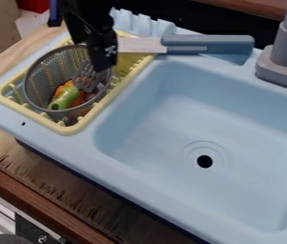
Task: Move the objet in the basket
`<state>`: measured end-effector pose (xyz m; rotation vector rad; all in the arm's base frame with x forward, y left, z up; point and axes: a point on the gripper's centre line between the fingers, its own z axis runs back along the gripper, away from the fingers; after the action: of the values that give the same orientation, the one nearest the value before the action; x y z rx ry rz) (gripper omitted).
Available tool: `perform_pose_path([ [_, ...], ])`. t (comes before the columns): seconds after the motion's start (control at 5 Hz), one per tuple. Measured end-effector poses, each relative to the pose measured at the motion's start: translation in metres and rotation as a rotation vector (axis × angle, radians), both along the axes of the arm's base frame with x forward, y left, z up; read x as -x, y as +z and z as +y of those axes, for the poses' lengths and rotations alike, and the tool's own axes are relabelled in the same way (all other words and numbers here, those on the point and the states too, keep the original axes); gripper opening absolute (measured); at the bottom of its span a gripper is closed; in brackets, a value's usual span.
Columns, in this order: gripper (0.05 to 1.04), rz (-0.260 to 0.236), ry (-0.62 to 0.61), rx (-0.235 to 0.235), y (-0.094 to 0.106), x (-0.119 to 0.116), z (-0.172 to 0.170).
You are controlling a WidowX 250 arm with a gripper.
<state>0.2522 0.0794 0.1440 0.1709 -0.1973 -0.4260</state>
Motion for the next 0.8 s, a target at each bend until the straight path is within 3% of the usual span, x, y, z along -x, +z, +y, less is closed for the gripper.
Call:
perform_pose_path([
  [0.4,0.997,0.034,-0.013,-0.024,-0.013,-0.001,0.038],
  [0.6,0.997,0.089,-0.049,0.003,-0.02,0.0,0.043],
  [0.8,0.997,0.088,-0.065,0.02,-0.021,0.0,0.043],
])
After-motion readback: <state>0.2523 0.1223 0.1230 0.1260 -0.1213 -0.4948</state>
